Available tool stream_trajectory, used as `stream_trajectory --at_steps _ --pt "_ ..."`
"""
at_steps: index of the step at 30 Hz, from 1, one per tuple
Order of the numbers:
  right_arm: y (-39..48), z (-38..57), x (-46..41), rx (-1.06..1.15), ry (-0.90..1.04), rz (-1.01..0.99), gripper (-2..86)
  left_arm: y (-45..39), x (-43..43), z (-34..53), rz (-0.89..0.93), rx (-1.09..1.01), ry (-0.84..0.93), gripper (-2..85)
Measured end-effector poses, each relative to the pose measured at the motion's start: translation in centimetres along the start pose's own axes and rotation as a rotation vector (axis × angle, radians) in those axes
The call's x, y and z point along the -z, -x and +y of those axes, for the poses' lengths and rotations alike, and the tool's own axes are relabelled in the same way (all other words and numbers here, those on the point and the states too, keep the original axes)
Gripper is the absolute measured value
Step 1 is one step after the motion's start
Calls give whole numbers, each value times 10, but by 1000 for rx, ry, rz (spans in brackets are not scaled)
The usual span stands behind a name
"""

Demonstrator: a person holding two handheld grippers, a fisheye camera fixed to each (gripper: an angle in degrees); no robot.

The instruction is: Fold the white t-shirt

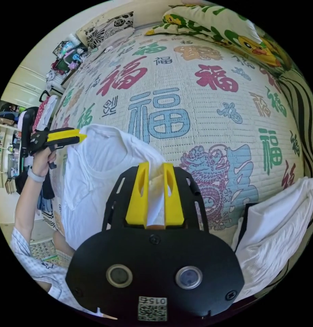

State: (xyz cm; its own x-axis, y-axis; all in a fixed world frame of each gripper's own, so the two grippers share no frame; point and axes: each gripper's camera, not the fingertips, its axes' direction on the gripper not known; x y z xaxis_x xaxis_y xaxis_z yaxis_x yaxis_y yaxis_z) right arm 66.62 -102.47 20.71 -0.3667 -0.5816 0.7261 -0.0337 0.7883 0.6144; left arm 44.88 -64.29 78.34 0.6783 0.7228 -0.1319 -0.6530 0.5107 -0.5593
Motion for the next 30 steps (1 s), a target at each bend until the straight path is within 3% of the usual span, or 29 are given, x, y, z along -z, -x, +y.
stream_trajectory --at_steps 4,13,18,26,30 --pt "1 24 21 10 -19 -102 -5 -1 10 6 41 -54 6 14" --pt "25 32 111 -9 -203 115 -10 -5 84 7 -26 29 -229 6" --pt "34 62 153 -32 -290 63 -8 -20 116 32 -98 -23 -348 6" --pt "75 272 176 201 -257 -94 -8 -77 136 220 80 -257 -401 7" --pt "113 381 156 288 -150 -122 -7 -115 125 323 119 -251 -374 7"
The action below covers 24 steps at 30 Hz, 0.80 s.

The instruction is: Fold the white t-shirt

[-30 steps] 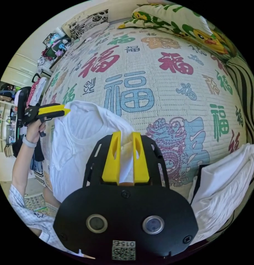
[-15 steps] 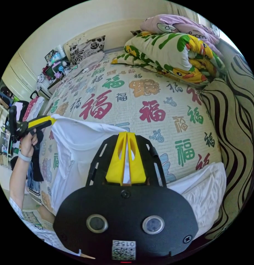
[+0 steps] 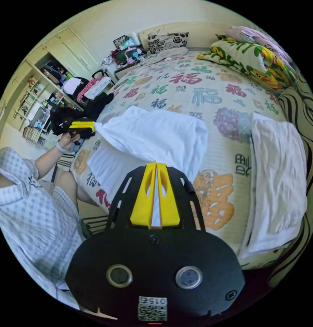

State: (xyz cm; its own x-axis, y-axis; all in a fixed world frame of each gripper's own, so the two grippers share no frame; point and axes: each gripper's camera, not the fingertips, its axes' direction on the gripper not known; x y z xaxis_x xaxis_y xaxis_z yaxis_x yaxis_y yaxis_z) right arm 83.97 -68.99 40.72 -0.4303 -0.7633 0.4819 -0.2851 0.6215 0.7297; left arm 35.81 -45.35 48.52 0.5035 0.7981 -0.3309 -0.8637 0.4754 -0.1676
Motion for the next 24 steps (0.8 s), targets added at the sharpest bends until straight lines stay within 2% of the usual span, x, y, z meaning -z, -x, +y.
stream_trajectory --at_steps 4,8,13,15,19,22,24 --pt "42 80 -29 -51 120 -72 -6 -46 -1 84 -23 135 78 8" --pt "60 122 -38 -89 147 -57 -7 -61 5 129 -28 257 79 13" --pt "68 147 -36 -108 230 -55 -5 -59 12 142 -39 322 162 27" --pt "72 154 -25 -109 200 -27 1 -58 21 145 -34 344 179 36" --pt "91 151 -9 -61 96 12 60 -55 54 146 -78 399 89 53" --pt "102 139 -29 -18 145 -7 77 -55 58 138 -45 389 29 52" --pt "102 135 -50 -55 210 14 54 -52 43 132 -28 378 96 35"
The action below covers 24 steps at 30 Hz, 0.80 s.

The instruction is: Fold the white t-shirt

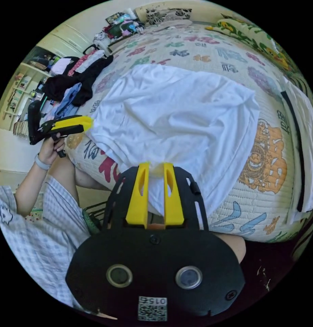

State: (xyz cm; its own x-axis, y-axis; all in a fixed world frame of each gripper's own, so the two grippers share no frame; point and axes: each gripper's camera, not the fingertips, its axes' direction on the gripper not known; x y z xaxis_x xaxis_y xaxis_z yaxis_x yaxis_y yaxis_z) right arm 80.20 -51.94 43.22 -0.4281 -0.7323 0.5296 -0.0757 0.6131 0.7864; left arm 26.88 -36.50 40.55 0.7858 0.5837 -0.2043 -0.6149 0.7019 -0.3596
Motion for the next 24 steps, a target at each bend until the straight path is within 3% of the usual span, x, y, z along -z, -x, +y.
stream_trajectory --at_steps 3,11,15,19,24 --pt "-7 -1 -11 -76 77 15 0 13 -33 -3 2 43 188 0" --pt "-26 54 31 -89 73 -68 33 52 4 24 37 155 187 13" --pt "-59 71 49 -249 40 10 70 82 36 43 -44 322 89 78" --pt "-106 80 83 -401 -137 -141 61 123 46 54 4 490 80 88" --pt "-154 57 116 -461 -261 -205 82 135 74 5 97 405 -78 89"
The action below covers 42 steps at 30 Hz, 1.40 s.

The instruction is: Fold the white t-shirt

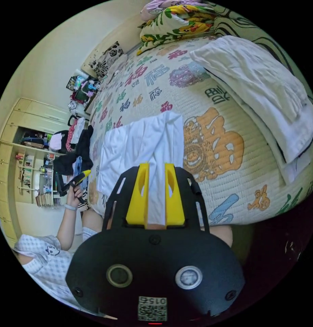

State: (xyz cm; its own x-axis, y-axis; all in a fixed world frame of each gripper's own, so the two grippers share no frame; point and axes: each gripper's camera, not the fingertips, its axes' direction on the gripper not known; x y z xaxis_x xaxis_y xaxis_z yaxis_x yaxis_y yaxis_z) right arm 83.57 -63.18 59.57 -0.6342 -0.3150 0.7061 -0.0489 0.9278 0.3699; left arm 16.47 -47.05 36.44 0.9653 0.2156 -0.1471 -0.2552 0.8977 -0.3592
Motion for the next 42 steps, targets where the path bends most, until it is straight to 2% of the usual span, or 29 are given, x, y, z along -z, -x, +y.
stream_trajectory --at_steps 2,5,8,10,11,13,17,22,25,28,30,33,35,39,42 --pt "-9 -36 -1 -10 20 -11 98 -4 -7 -48 101 -11 -8 104" --pt "-24 -75 -11 -78 33 -92 103 -1 -32 -102 54 32 16 106" --pt "-39 -104 -27 -143 80 -107 97 8 -59 -136 108 81 67 91" --pt "-46 -115 -36 -153 122 -96 26 17 -75 -146 155 114 133 56" --pt "-51 -119 -38 -161 131 -111 10 23 -80 -151 175 120 162 15" --pt "-61 -122 -32 -155 104 -106 -2 31 -74 -154 184 122 136 4" --pt "-86 -127 -14 -163 33 -68 -4 58 -49 -154 192 183 17 4" --pt "-96 -121 -18 -168 50 -65 51 58 -50 -149 173 134 78 69" --pt "-98 -98 -3 -140 33 -107 67 59 -27 -128 214 89 48 83" --pt "-89 -71 -11 -61 124 -140 84 54 -11 -93 206 19 91 87" --pt "-82 -61 -23 -24 173 -153 80 52 -12 -75 204 -9 137 85" --pt "-74 -54 -46 32 249 -96 23 48 -26 -58 164 -53 234 49" --pt "-78 -52 -51 29 262 -45 4 49 -20 -51 164 -59 200 23" --pt "-96 -49 -40 -7 209 -38 9 58 -7 -41 115 -18 147 32" --pt "-104 -44 -48 -34 227 -46 76 66 -11 -33 149 34 157 77"
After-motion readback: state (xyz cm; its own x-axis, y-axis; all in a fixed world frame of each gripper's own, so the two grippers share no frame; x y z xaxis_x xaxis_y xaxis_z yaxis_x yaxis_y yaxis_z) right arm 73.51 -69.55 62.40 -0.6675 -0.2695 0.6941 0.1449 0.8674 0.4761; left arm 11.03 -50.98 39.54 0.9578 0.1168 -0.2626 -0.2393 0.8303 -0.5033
